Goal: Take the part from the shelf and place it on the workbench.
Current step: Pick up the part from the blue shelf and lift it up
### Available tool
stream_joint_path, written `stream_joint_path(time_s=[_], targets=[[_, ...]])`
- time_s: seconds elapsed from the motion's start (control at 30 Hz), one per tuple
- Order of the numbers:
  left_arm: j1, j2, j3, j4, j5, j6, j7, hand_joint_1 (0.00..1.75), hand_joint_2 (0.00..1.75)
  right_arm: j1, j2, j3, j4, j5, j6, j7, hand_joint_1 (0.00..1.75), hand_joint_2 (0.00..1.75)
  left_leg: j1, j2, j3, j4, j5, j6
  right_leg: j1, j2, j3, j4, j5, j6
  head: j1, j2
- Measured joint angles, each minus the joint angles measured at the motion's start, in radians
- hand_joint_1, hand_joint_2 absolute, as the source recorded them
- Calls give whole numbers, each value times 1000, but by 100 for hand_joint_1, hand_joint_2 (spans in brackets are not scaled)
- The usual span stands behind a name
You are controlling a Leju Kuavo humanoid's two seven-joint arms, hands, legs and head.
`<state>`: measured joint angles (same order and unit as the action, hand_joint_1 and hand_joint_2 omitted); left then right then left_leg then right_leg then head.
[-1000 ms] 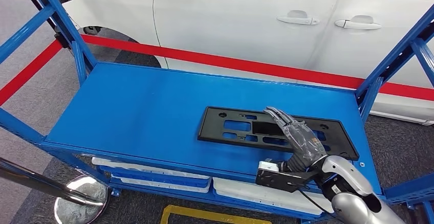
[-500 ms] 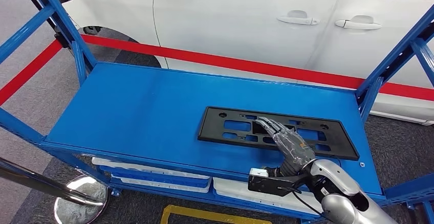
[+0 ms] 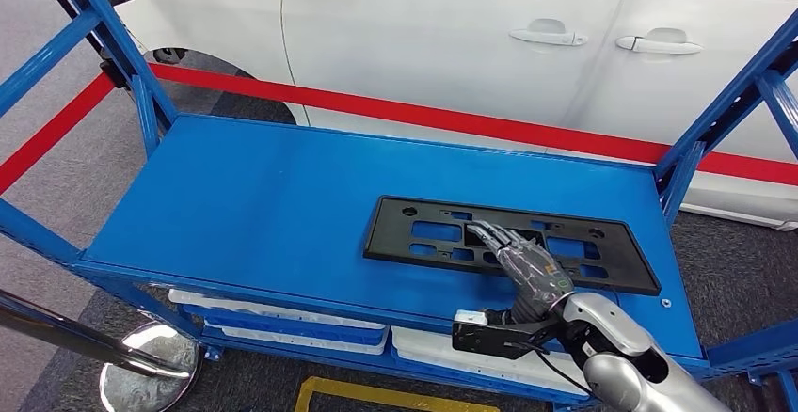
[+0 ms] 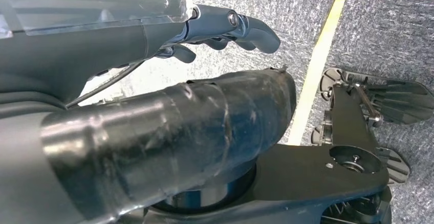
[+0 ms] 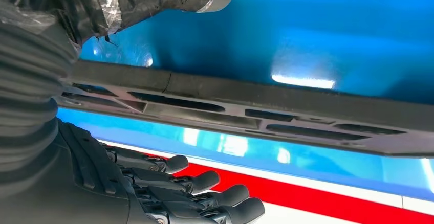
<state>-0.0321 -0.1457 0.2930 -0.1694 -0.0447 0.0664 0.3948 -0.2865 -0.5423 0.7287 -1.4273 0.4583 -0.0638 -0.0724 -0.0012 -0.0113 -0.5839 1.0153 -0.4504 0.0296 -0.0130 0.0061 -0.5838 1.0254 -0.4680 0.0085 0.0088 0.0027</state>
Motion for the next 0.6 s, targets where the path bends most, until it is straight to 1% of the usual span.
stream_joint_path(time_s=[0.07,0.13,0.27,0.33,0.43,0.6], targets=[[0,0,0,0,0,0,0,0,0,-2,3,4,8,23,-30,6,0,175,0,0,0,0,0,0,0,0,0,0,0,0,0,0],[0,0,-1,0,-4,-1,0,0,0,-5,15,6,26,55,-82,14,0,175,0,0,0,0,0,0,0,0,0,0,0,0,0,0],[-1,0,-3,0,-16,-2,-4,0,0,-17,60,2,101,158,-220,31,0,175,0,0,0,0,0,0,0,0,0,0,0,0,0,0],[-1,0,-3,0,-20,-2,-6,0,0,-25,83,-4,151,217,-270,42,0,175,0,0,0,0,0,0,0,0,0,0,0,0,0,0],[-1,0,-5,0,-26,-2,-8,0,0,-36,117,-12,229,279,-309,52,0,175,0,0,0,0,0,0,0,0,0,0,0,0,0,0],[-1,0,-6,0,-29,-2,-12,0,0,-51,168,-21,341,320,-334,61,0,175,0,0,0,0,0,0,0,0,0,0,0,0,0,0]])
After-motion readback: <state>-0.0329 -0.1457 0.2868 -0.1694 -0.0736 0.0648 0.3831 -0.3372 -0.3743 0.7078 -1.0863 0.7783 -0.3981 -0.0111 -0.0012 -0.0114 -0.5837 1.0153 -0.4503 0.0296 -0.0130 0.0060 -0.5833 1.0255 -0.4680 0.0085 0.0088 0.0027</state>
